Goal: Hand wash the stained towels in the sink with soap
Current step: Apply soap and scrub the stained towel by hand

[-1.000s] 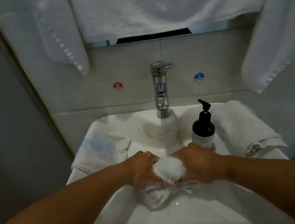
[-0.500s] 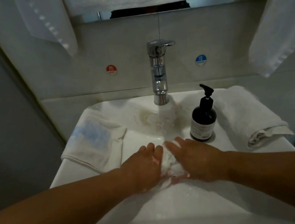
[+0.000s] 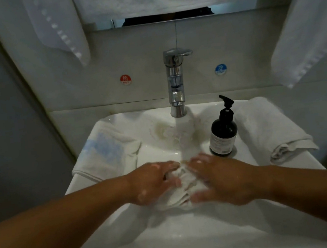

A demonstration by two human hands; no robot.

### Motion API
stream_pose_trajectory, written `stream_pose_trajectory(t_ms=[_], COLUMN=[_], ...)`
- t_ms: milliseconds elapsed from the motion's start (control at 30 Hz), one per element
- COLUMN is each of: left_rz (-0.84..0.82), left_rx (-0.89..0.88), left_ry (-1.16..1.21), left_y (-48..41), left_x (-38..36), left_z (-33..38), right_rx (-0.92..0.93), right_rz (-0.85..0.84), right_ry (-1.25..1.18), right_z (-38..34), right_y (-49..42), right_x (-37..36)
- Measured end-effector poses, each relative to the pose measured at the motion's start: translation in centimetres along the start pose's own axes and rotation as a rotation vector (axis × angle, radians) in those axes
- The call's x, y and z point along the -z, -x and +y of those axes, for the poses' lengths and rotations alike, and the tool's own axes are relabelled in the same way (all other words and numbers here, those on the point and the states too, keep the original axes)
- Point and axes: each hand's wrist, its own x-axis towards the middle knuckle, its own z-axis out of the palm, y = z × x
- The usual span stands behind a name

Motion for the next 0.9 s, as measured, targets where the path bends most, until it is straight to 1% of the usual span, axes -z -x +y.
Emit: stream_pose_trajectory(t_ms=[33, 67, 100, 133, 167, 200, 267, 333, 400, 467, 533, 567, 600, 633, 700, 733, 767, 800, 867, 900], left_rz=[-0.031, -0.085, -0.119, -0.114, -0.082, -0.064, -0.038, -0.033, 0.031, 0.031, -0.033, -0.054, -0.047, -0.002, 0.151, 0.179, 0.143, 0.080, -0.040, -0.050], left_rx=[-0.013, 0.007, 0.026, 0.032, 0.030, 0.033, 0.031, 0.049, 0.067, 0.100, 0.119, 0.118, 0.106, 0.091, 0.029, -0.021, -0.058, -0.059, 0.044, 0.088], left_ry=[0.025, -0.051, -0.217, -0.391, -0.509, -0.548, -0.496, -0.405, -0.294, -0.199, -0.062, -0.027, -0.014, -0.013, -0.006, 0.011, 0.016, -0.017, -0.218, -0.327], left_y=[0.3, 0.7, 0.8, 0.7, 0.6, 0.2, -0.5, -1.2, -1.6, -1.8, -1.4, -1.2, -1.0, -0.9, -0.8, -0.6, -0.3, 0.1, 0.4, 0.3], left_x=[-0.5, -1.1, -1.9, -2.6, -3.0, -3.3, -3.1, -3.0, -2.7, -2.2, -1.5, -1.3, -1.2, -1.2, -1.6, -1.9, -2.1, -2.5, -3.4, -3.6], left_z=[0.5, 1.2, 1.7, 2.0, 2.1, 1.9, 1.6, 1.0, 0.7, 0.3, -0.1, -0.2, -0.3, -0.2, -0.1, -0.2, -0.3, -0.2, 0.1, 0.5], right_rx=[0.012, 0.001, -0.015, -0.024, -0.027, -0.027, -0.035, -0.047, -0.043, -0.024, -0.035, -0.074, -0.120, -0.147, -0.127, -0.094, -0.058, -0.023, 0.009, 0.009], right_rz=[-0.038, -0.080, -0.093, -0.073, -0.042, -0.020, -0.003, 0.064, 0.116, 0.121, 0.013, -0.043, -0.073, -0.046, 0.106, 0.145, 0.112, 0.042, -0.054, -0.053], right_ry=[-0.022, -0.014, 0.034, 0.084, 0.110, 0.116, 0.122, 0.164, 0.152, -0.044, -0.293, -0.375, -0.374, -0.298, -0.104, -0.083, -0.087, -0.069, 0.058, 0.110], right_z=[-0.1, -0.3, -0.4, -0.3, 0.0, 0.2, 0.4, 0.7, 0.7, 0.9, 1.2, 1.1, 1.0, 1.0, 0.9, 0.7, 0.5, 0.3, 0.2, 0.3], right_y=[0.4, 0.6, 0.6, 0.3, -0.2, -0.7, -1.4, -1.8, -2.1, -2.0, -1.6, -1.4, -1.2, -1.1, -0.6, -0.2, 0.2, 0.6, 0.8, 0.5], right_x=[-0.4, -1.0, -1.6, -2.3, -2.6, -2.6, -2.3, -2.0, -1.4, -0.8, -0.3, -0.2, -0.1, -0.1, -0.2, -0.2, -0.5, -0.7, -1.6, -1.9])
